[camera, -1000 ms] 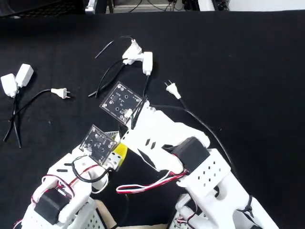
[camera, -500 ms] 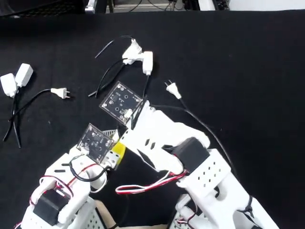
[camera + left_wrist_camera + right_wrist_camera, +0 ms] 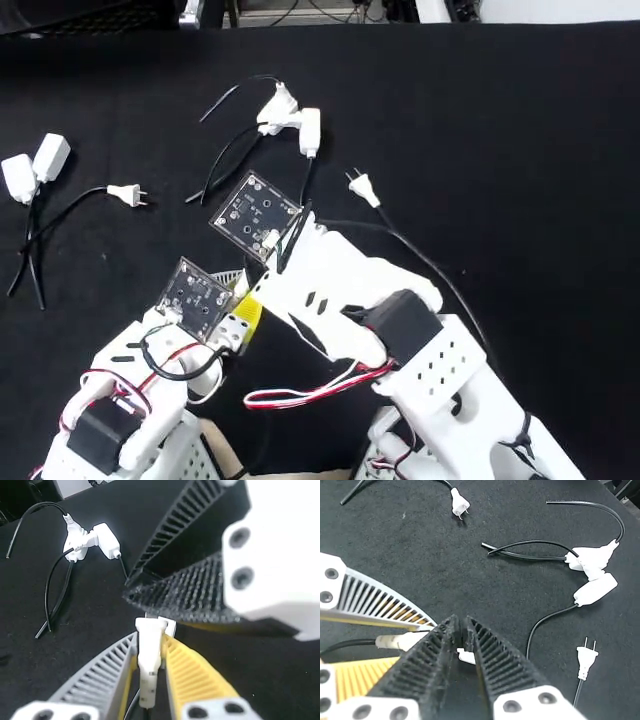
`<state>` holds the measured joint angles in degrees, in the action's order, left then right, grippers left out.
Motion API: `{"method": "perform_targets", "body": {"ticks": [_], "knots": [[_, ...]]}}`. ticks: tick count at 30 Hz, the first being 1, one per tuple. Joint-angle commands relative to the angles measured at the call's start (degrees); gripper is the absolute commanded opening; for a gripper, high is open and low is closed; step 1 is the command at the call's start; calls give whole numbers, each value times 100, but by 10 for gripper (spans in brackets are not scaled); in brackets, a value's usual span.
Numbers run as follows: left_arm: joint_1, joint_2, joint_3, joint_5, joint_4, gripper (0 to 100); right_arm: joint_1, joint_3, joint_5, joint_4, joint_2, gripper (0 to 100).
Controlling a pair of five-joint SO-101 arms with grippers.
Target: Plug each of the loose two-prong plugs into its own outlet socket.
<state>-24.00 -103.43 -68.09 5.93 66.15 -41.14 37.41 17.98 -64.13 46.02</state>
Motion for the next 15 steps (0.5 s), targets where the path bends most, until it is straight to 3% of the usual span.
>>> {"method": "perform_targets", "body": {"ticks": [1,15], "knots": [[295,-114,1077,-79,-466,28,-62,382,-9,53,-567,12],[330,-114,1042,-70,-738,28,-35,365,0,484,-1429,12]]}}
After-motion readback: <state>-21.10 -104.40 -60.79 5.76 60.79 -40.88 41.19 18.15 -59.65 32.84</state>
